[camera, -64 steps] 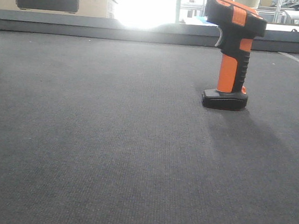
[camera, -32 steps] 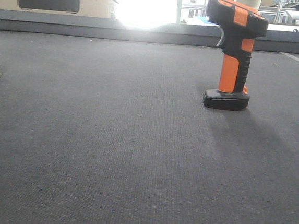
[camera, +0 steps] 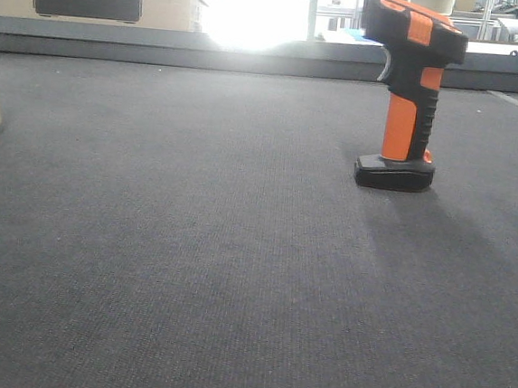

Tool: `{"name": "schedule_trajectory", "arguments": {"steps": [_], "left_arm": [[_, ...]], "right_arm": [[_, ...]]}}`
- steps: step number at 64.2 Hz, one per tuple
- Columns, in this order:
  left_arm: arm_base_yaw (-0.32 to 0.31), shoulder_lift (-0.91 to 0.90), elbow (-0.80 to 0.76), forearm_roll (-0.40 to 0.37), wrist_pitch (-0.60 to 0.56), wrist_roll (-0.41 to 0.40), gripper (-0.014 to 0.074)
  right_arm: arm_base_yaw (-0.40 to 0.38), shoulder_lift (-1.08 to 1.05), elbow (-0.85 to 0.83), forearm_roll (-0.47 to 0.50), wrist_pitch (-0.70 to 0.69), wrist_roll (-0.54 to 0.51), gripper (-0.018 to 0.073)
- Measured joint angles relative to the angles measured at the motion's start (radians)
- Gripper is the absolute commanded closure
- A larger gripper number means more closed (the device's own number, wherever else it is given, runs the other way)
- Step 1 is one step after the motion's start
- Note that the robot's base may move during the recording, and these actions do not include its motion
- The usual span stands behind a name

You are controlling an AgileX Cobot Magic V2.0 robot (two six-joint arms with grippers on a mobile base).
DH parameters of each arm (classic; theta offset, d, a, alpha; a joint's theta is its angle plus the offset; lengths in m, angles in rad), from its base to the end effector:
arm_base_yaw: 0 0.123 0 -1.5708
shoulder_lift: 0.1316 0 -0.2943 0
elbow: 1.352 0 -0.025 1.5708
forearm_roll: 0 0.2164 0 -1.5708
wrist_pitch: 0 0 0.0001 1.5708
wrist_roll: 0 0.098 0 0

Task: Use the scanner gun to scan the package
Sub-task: 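Grasp the cardboard box with the left gripper and lift it, then grasp the orange scanner gun by its top with the right gripper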

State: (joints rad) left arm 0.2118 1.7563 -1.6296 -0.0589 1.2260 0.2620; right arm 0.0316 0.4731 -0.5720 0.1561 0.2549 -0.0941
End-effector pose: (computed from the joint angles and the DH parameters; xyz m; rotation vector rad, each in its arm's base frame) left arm 0.3319 0.0658 0.3257 0.0549 2.8307 0.0217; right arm 0.0635 0.0059 0.3484 -0.0092 1.6375 0.1000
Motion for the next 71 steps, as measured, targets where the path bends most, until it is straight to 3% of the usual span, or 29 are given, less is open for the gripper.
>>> {"name": "schedule_trajectory", "arguments": {"steps": [6,12,27,34,55,71], "left_arm": [[0.000,-0.022,-0.018,-0.044,0.000,0.000,0.0707],[0.002,-0.043,-0.034,-0.134,0.000,0.000,0.0707],[0.002,-0.061,-0.049,-0.481,0.000,-0.002,0.0707],[0.002,-0.061,-0.049,-0.577,0.000,-0.004,0.0707],[-0.095,-0.015,-0.049,-0.609,-0.001,-0.004,0.0707],[-0.153,0.029,-0.049,-0.610,-0.001,-0.004,0.0707]], "right_arm": [[0.000,0.000,0.000,0.000,0.000,0.000,0.0000],[0.000,0.000,0.000,0.000,0.000,0.000,0.0000],[0.000,0.001,0.000,0.000,0.009,0.000,0.0000],[0.013,0.001,0.002,0.000,0.017,0.000,0.0000],[0.141,0.048,0.091,0.015,0.003,0.000,0.0000],[0.237,0.253,0.100,0.015,-0.203,0.000,0.0000]]}}
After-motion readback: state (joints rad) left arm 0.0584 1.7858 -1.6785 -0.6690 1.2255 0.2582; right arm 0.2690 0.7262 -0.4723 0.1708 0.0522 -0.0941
